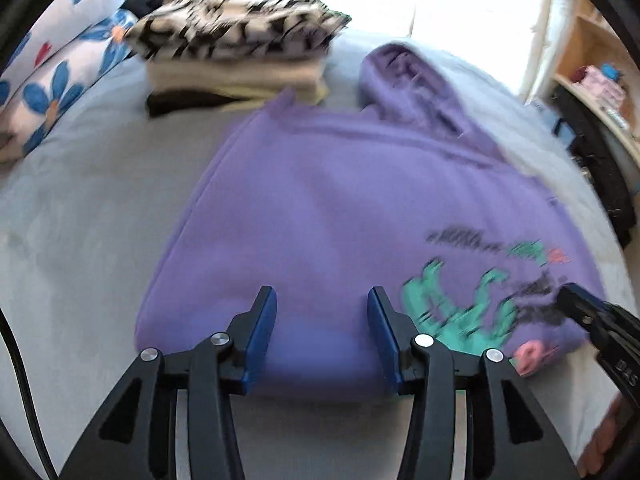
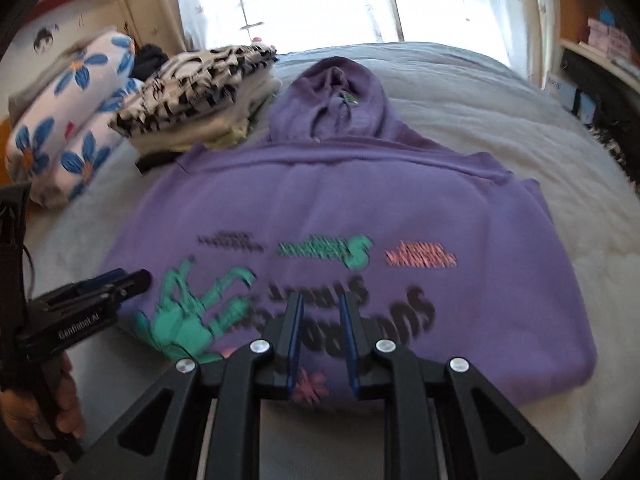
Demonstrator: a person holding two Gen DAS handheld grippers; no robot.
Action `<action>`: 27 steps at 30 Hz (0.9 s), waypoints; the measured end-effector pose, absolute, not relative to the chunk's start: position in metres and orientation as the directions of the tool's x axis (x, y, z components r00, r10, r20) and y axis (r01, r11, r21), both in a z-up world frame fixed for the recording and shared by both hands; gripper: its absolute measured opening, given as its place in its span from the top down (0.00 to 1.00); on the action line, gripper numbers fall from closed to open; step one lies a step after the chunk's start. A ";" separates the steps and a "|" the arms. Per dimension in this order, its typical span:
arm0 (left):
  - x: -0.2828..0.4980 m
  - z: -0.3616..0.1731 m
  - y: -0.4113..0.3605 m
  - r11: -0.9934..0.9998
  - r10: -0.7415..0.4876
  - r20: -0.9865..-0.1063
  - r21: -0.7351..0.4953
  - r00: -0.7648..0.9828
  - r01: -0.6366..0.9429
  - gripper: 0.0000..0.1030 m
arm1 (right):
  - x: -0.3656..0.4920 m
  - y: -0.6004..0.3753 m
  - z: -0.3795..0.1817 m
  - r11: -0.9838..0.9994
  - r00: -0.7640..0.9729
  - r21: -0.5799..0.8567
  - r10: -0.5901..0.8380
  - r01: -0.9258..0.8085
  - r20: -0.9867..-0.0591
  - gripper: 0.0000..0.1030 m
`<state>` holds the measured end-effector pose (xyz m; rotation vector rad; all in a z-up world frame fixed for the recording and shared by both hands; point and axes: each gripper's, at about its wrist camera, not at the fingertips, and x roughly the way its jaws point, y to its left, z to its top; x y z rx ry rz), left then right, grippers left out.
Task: Fold large clothes
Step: 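Open both tools and withdraw from the folded hoodie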
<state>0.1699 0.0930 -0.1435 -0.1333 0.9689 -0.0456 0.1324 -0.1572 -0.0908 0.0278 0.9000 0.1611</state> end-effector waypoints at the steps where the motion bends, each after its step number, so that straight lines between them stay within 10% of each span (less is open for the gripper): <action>1: 0.168 -0.147 0.096 0.993 -0.077 -0.818 -0.115 0.570 -0.030 0.56 | 0.129 -0.163 -0.094 0.991 0.613 0.076 0.126 -0.107 -0.780 0.82; 8: 0.164 -0.150 0.122 0.997 0.005 -0.815 -0.039 0.580 -0.065 0.56 | 0.108 -0.274 -0.114 0.975 0.575 -0.067 -0.179 0.210 -0.798 0.82; 27: 0.158 -0.150 0.132 0.993 0.043 -0.828 -0.029 0.559 -0.118 0.56 | 0.092 -0.317 -0.121 0.944 0.517 0.053 -0.130 0.325 -0.846 0.84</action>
